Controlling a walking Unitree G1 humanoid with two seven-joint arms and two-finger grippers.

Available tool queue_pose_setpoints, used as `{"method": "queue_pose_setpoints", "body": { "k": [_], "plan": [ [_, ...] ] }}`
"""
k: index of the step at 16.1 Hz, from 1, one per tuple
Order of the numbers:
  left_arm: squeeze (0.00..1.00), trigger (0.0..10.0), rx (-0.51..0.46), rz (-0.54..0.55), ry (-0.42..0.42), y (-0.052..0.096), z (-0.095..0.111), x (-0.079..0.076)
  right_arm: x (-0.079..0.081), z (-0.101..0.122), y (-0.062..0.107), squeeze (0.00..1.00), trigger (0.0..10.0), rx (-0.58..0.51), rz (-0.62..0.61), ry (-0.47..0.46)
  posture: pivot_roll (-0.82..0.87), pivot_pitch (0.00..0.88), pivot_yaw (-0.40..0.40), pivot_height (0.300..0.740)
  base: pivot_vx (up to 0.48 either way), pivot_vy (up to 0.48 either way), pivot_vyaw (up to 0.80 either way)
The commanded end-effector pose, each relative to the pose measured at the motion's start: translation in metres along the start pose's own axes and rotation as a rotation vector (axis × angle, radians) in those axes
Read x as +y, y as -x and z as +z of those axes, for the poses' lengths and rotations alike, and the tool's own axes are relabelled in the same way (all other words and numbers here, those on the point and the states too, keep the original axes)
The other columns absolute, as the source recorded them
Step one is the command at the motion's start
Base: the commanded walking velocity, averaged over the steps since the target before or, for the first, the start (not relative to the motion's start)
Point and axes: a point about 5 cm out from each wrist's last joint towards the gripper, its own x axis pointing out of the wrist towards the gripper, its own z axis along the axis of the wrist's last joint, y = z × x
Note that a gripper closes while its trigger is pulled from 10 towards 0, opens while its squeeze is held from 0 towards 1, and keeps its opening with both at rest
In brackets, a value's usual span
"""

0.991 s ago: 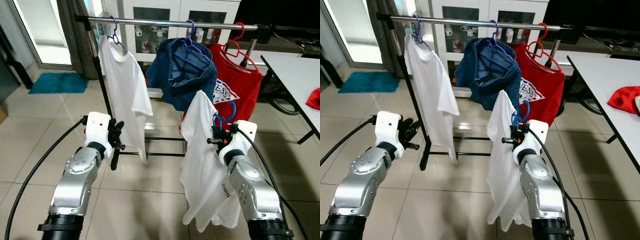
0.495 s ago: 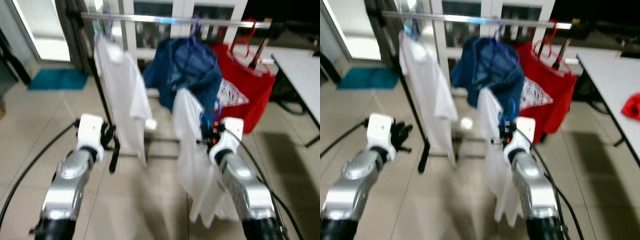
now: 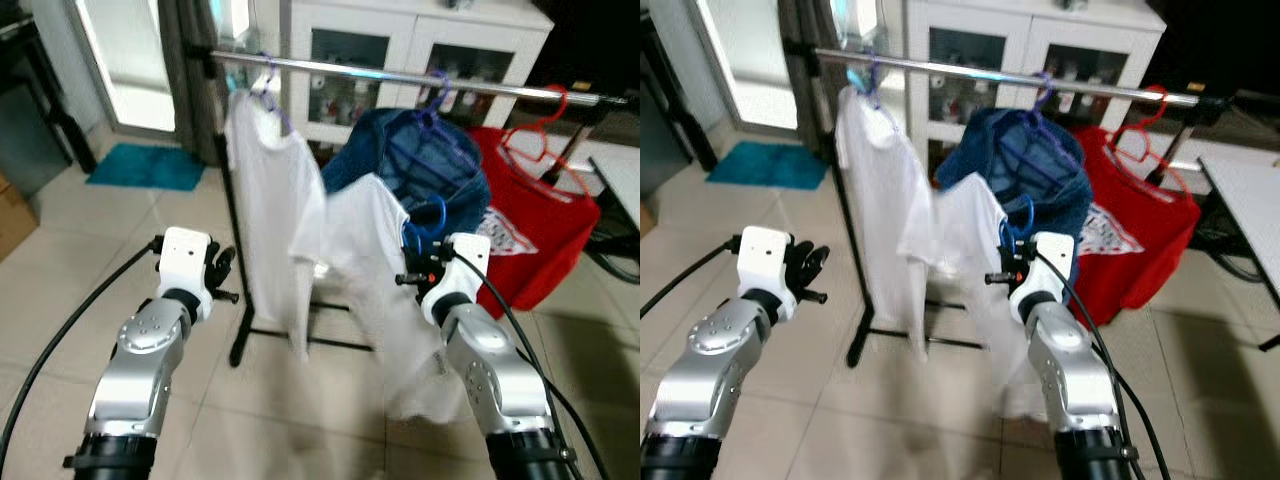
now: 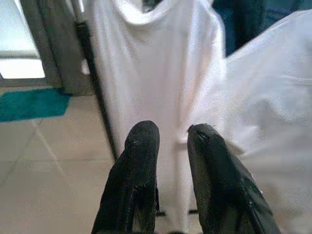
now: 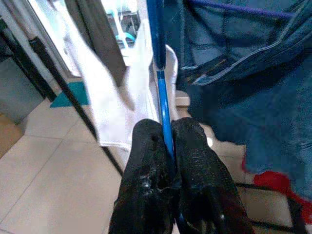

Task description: Hang hanger

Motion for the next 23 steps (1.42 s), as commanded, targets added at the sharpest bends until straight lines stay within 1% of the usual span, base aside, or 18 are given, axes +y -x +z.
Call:
{"method": "queue_pose_setpoints", "body": {
  "k": [1,3,6,7,8,9,10,12,13,14,15,16,18,21,23],
  "plan": [
    [0.0,10.0,-0.018,-0.003,-0.02,0.002,0.006,0.0,0.002,0.008,-0.002,0.0,10.0,-0.038,0.017,0.014,-0.02,0.01,-0.062,0.74,0.345,0.0,0.0],
    [0.0,10.0,-0.015,-0.01,-0.037,0.003,0.006,0.0,0.006,0.007,-0.004,0.0,10.0,-0.032,0.037,0.058,0.0,0.01,-0.057,0.74,0.347,0.0,0.0],
    [0.0,10.0,-0.01,-0.035,-0.065,0.003,0.007,0.001,0.004,0.005,-0.004,0.0,10.0,-0.033,0.014,0.055,0.0,0.009,-0.05,0.74,0.349,0.0,0.0],
    [0.0,10.0,-0.013,-0.033,-0.067,0.003,0.01,0.004,-0.001,0.008,-0.004,0.0,10.0,-0.045,-0.028,0.015,-0.01,0.009,-0.045,0.74,0.345,0.0,0.0],
    [0.0,10.0,-0.014,-0.033,-0.068,0.003,0.011,0.005,-0.002,0.008,-0.004,0.0,10.0,-0.048,-0.033,0.012,-0.01,0.009,-0.045,0.74,0.349,0.0,0.0],
    [0.0,10.0,-0.013,-0.044,-0.077,0.002,0.01,0.006,-0.003,0.008,-0.003,0.0,10.0,-0.051,-0.026,0.029,-0.02,0.001,-0.036,0.74,0.349,0.0,0.0],
    [0.0,10.0,-0.017,-0.065,-0.083,-0.001,0.012,0.003,-0.008,0.006,-0.001,0.0,10.0,-0.049,-0.047,0.026,-0.01,0.0,-0.039,0.74,0.349,0.0,0.0],
    [0.0,10.0,-0.024,-0.08,-0.082,-0.001,0.014,0.0,-0.012,0.005,-0.001,0.0,10.0,-0.047,-0.076,0.017,-0.01,0.0,-0.039,0.74,0.349,0.0,0.0],
    [0.0,10.0,-0.026,-0.097,-0.086,-0.001,0.015,-0.002,-0.014,0.005,-0.002,0.0,10.0,-0.041,-0.088,-0.013,-0.01,0.0,-0.038,0.74,0.349,0.0,0.0],
    [0.0,10.0,-0.028,-0.111,-0.092,-0.001,0.015,-0.003,-0.014,0.007,-0.004,0.0,10.0,-0.045,-0.095,-0.033,-0.01,0.0,-0.037,0.74,0.345,0.0,-0.8],
    [0.0,10.0,-0.027,-0.113,-0.095,-0.001,0.015,-0.001,-0.013,0.009,-0.004,0.0,10.0,-0.057,-0.093,-0.022,-0.01,0.0,-0.036,0.74,0.345,0.0,-0.8],
    [0.0,10.0,-0.027,-0.114,-0.095,-0.002,0.015,0.0,-0.012,0.011,-0.004,0.0,10.0,-0.062,-0.091,-0.02,-0.02,0.0,-0.034,0.74,0.345,0.0,-0.8],
    [0.0,10.0,-0.026,-0.12,-0.097,-0.003,0.014,0.0,-0.01,0.009,-0.001,0.0,10.0,-0.063,-0.067,0.028,-0.03,0.0,-0.032,0.74,0.349,0.0,0.0],
    [0.0,10.0,-0.031,-0.143,-0.088,-0.002,0.015,-0.003,-0.014,0.008,0.001,0.0,10.0,-0.07,-0.074,0.005,-0.02,0.01,-0.033,0.74,0.346,0.0,0.0],
    [0.0,10.0,-0.06,-0.191,-0.064,0.001,0.016,-0.004,-0.014,0.012,0.003,0.0,10.0,-0.089,-0.083,-0.002,-0.03,0.01,-0.025,0.74,0.172,0.0,0.0]
  ]
}}
